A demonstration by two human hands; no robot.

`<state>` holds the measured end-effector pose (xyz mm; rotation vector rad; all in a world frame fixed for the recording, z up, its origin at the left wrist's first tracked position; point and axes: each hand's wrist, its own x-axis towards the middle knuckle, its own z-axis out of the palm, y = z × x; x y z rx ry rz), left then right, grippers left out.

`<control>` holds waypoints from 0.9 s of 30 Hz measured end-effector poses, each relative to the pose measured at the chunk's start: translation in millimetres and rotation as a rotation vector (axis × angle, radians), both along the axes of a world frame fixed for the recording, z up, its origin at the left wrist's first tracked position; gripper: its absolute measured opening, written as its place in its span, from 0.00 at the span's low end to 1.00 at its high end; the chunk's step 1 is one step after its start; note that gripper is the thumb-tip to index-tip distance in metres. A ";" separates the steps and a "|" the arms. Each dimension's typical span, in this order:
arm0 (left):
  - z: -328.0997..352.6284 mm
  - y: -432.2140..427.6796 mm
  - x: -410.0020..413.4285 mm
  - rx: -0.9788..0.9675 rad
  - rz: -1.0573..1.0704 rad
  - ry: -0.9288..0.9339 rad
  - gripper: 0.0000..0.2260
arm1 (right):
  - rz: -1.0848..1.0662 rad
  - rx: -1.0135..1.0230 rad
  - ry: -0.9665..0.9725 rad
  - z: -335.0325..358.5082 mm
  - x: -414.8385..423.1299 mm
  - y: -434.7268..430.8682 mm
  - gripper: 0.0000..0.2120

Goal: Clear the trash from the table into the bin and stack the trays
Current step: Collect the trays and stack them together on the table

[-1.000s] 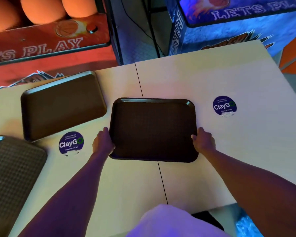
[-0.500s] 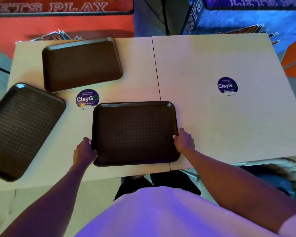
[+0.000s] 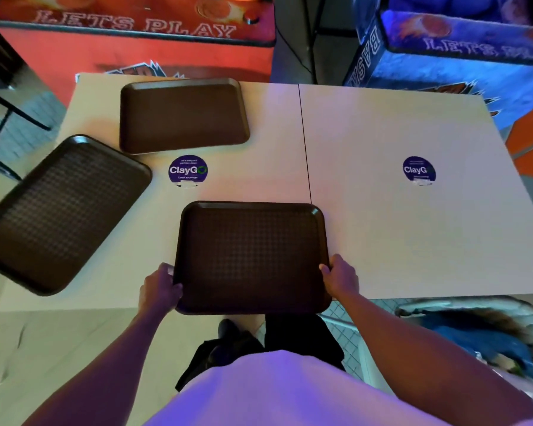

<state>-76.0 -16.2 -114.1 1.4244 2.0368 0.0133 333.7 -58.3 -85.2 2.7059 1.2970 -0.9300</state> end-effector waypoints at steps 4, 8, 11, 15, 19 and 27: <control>-2.0 -4.4 -3.1 0.009 0.020 -0.023 0.15 | -0.006 -0.016 -0.010 -0.2 -2.9 -1.3 0.12; -5.4 -1.8 -6.7 0.025 0.016 -0.040 0.14 | -0.007 -0.021 -0.030 -1.9 -4.9 1.0 0.12; -6.7 5.5 -8.7 0.025 0.000 -0.047 0.15 | -0.008 -0.011 -0.052 -3.1 -3.9 3.0 0.12; -5.3 17.7 -6.3 0.036 0.006 -0.025 0.15 | -0.005 -0.010 -0.050 -1.8 -2.7 15.5 0.11; -6.2 26.4 -1.7 0.024 0.013 -0.020 0.14 | 0.028 -0.038 -0.052 -2.1 4.9 32.7 0.11; -6.8 55.0 13.2 0.014 0.059 0.018 0.13 | 0.039 0.004 -0.023 -7.2 19.2 70.2 0.11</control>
